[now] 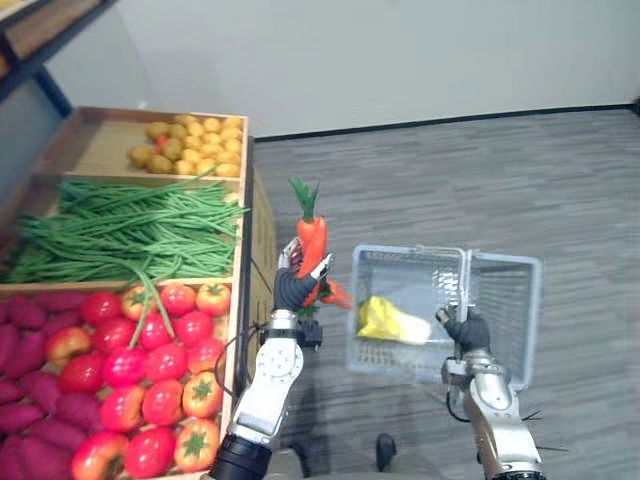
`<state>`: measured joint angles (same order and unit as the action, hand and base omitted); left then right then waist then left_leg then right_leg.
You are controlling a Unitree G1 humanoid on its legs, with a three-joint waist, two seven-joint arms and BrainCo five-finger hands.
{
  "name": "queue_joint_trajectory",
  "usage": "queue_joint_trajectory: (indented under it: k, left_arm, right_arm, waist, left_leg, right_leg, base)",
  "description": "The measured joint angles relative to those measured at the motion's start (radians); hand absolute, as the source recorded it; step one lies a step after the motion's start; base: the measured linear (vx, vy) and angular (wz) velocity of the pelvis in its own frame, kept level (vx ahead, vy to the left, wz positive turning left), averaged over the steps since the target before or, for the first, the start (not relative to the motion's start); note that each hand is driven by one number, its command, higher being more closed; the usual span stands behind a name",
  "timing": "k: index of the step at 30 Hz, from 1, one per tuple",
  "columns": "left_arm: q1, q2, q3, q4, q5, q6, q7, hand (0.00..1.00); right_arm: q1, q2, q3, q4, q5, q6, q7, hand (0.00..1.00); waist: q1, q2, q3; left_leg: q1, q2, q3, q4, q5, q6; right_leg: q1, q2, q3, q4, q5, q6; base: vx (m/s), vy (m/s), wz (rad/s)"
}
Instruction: Pick vegetable in the basket
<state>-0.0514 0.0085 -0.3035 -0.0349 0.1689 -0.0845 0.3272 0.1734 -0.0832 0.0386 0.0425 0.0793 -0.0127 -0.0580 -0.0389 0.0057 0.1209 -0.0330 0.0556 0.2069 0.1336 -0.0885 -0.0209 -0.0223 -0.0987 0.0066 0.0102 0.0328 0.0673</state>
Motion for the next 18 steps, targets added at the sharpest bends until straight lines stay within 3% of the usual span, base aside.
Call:
queue_joint_trajectory:
  k: [6, 18]
  left_arm:
    - [-0.001, 0.038, -0.012, 0.091, 0.01, 0.002, -0.046, 1.0]
    - [0.036, 0.095, -0.051, 0.208, 0.134, 0.011, -0.114, 1.0]
  right_arm:
    - [-0.009, 0.0, 0.018, -0.001, 0.047, -0.001, 0.044, 1.0]
    - [-0.007, -0.008, 0.055, -0.024, 0.184, -0.001, 0.085, 1.0]
  waist:
    - [-0.004, 0.0, -0.001]
    - [-0.021, -0.007, -0.008]
  left_leg:
    - [0.048, -0.003, 0.018, -0.052, 0.0, 0.0]
    - [0.061, -0.006, 0.031, -0.101, 0.014, -0.005]
  right_leg:
    - [0.017, 0.005, 0.031, -0.017, 0.0, 0.0]
    - [0.006, 0.008, 0.051, -0.034, 0.0, 0.0]
  base:
    - [0.08, 0.014, -0.12]
    - [0.0, 0.002, -0.05]
